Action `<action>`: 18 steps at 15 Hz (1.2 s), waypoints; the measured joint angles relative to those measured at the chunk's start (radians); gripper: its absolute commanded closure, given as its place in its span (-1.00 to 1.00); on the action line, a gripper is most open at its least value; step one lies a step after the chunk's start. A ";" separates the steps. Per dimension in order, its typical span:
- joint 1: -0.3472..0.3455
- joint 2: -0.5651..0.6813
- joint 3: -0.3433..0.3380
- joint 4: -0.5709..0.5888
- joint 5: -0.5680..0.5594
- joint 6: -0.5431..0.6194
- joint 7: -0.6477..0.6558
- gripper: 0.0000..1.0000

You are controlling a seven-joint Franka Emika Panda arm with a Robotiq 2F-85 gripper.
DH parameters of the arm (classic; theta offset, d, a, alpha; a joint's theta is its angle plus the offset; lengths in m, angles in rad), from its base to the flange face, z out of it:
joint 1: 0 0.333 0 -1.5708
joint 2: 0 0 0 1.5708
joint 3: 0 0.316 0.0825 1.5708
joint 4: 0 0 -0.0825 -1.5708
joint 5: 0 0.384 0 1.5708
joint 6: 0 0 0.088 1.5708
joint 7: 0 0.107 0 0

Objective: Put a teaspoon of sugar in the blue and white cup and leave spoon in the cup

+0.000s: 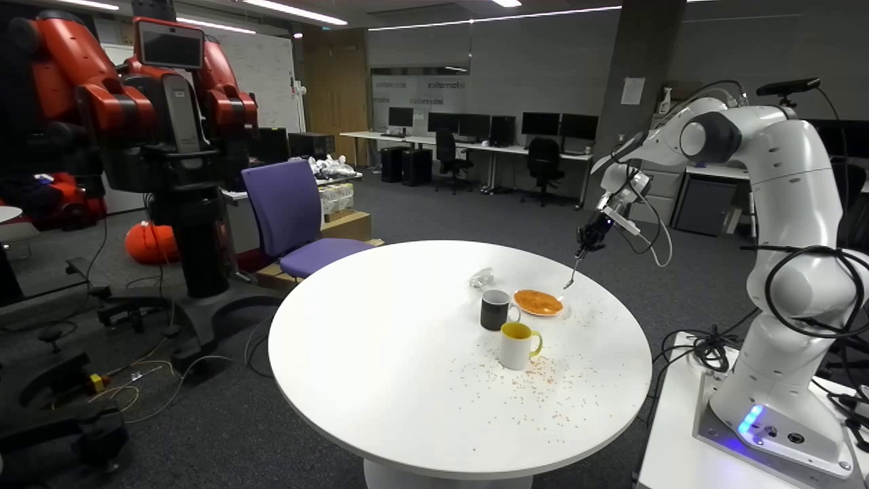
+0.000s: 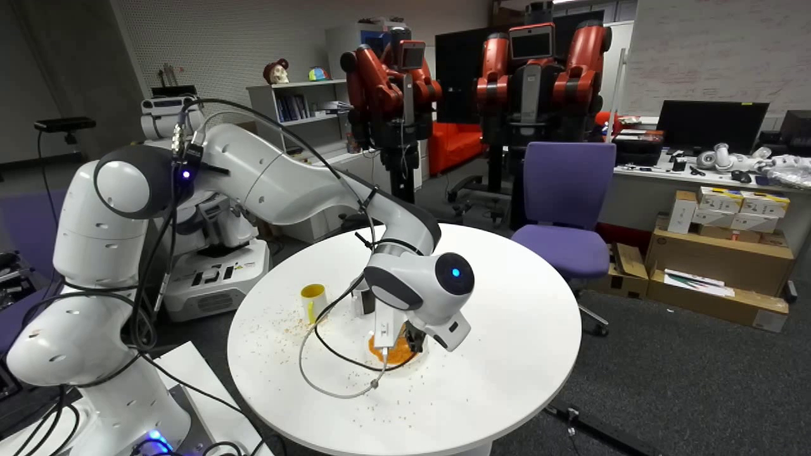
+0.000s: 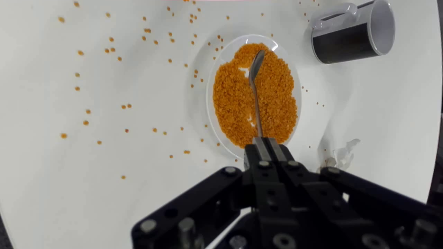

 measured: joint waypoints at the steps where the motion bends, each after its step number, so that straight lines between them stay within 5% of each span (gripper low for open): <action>1: -0.010 0.007 -0.006 0.009 -0.003 -0.023 0.041 0.99; 10: -0.040 0.115 -0.012 0.100 -0.011 -0.088 0.358 0.99; 18: -0.053 0.232 -0.011 0.214 -0.031 -0.264 0.438 0.99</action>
